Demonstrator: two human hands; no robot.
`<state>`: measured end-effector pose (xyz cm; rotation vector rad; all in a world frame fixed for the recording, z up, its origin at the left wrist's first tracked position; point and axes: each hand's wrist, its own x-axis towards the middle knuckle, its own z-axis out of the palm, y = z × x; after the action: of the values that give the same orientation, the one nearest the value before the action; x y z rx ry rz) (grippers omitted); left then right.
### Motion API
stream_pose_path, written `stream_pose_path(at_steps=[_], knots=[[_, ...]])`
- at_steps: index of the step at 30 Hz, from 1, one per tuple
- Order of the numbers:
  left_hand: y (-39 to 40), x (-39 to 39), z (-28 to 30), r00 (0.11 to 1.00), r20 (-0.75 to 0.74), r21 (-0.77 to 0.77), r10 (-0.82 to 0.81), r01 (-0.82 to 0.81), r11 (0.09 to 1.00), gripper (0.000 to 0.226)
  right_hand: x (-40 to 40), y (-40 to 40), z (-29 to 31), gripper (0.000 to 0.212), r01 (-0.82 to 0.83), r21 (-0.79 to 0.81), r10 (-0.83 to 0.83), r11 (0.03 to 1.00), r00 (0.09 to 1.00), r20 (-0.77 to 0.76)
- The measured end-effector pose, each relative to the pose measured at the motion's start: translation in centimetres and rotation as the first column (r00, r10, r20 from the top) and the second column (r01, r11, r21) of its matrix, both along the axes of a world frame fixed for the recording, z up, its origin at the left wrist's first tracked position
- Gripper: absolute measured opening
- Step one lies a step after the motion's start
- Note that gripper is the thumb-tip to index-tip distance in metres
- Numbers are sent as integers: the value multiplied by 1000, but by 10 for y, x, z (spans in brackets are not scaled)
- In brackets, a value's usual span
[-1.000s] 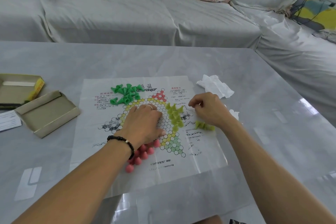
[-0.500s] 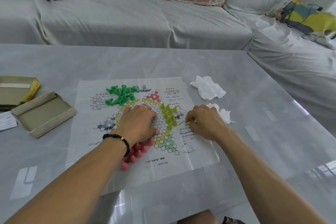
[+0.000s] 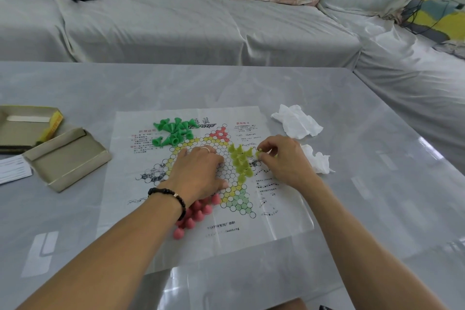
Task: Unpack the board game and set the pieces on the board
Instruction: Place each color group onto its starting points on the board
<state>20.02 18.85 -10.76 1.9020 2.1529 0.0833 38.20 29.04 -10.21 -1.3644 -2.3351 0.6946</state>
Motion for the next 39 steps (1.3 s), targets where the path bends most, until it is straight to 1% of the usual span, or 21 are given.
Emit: stream_pose_path(at_steps=[3, 7, 12, 22, 24, 27, 30, 36, 39], knots=[[0, 0, 0, 1000, -5, -1, -1, 1, 1000, 57, -5, 1, -7, 7, 21, -50, -21, 999, 1000, 6], [0, 0, -1, 1000, -6, -1, -2, 2, 1000, 60, -7, 0, -15, 11, 29, -60, -25, 998, 998, 60], [1, -1, -3, 1000, -8, 7, -4, 4, 1000, 61, -9, -1, -14, 7, 68, -66, -65, 996, 997, 44], [1, -1, -4, 1000, -9, 5, -3, 3, 1000, 63, -11, -1, -14, 5, 21, -46, -17, 999, 997, 72], [1, -1, -4, 1000, -10, 4, -4, 4, 1000, 63, -10, -1, -13, 8, 10, -50, -6, 999, 997, 78], [1, -1, -4, 1000, 2, 3, -1, 1, 1000, 61, -4, -4, -9, 22, 7, -39, -5, 999, 999, 54], [0, 0, -2, 1000, 7, -2, 2, -2, 1000, 59, 7, -6, 2, 24, 44, -8, -43, 999, 999, 25], [-1, 2, -3, 1000, -2, -14, 1, -1, 1000, 54, 37, -4, 18, 33, 30, -66, -20, 997, 989, 148], [-1, 2, -2, 1000, 0, -23, 4, -4, 1000, 56, 46, -6, 19, 30, 23, -33, -17, 999, 985, 169]])
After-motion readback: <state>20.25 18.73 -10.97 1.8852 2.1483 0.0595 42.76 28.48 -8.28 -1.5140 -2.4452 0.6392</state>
